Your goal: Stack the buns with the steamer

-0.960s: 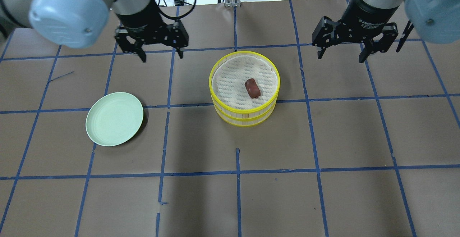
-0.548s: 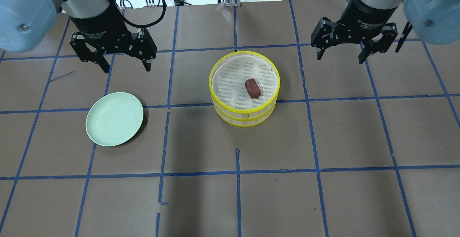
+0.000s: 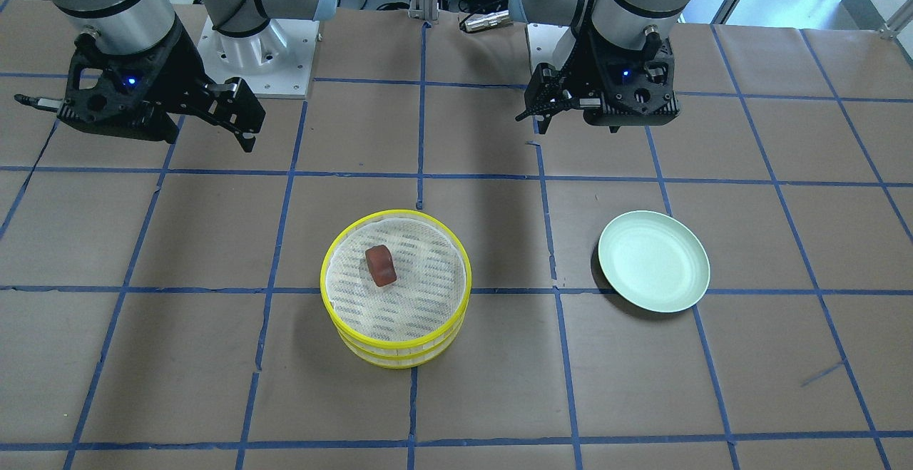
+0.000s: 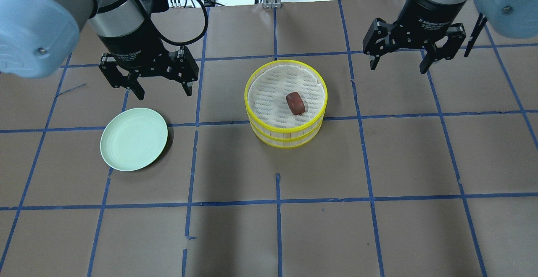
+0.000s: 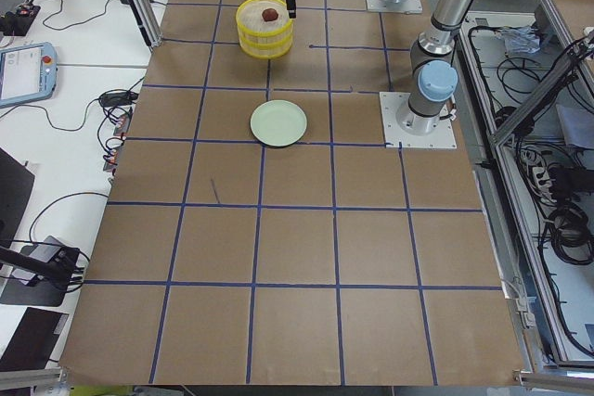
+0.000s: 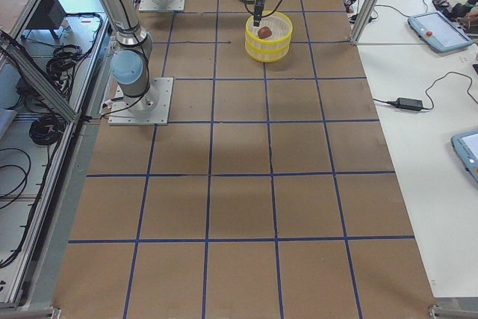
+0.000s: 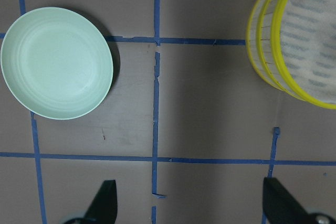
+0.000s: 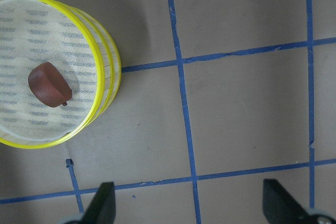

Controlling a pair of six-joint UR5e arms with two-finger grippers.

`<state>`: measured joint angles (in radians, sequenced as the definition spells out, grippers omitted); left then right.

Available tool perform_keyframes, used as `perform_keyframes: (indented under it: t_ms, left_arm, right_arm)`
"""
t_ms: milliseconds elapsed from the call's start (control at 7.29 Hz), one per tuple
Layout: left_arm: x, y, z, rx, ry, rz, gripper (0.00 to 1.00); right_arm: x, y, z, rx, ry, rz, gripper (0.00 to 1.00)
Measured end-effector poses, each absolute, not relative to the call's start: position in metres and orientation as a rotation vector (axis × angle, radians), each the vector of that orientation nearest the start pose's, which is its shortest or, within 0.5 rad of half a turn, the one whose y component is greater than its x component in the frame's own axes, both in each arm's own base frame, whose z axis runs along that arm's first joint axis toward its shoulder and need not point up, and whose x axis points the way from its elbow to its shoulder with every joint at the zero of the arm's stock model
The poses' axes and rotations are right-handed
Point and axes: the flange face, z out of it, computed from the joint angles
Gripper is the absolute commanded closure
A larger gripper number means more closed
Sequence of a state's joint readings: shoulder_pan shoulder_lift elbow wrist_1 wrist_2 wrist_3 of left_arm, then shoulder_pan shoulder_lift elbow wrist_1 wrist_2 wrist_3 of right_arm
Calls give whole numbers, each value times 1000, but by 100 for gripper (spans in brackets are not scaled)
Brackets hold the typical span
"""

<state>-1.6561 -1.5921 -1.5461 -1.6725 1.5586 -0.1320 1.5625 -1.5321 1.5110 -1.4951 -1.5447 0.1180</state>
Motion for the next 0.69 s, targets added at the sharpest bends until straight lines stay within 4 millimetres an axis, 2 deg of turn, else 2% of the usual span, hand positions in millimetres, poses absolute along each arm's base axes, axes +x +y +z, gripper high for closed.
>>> perform_keyframes:
  t_ms: [685]
  left_arm:
    - [-173, -480, 477, -76, 3143, 147, 1]
  right_arm:
    - [135, -497, 492, 190, 3111, 110, 0]
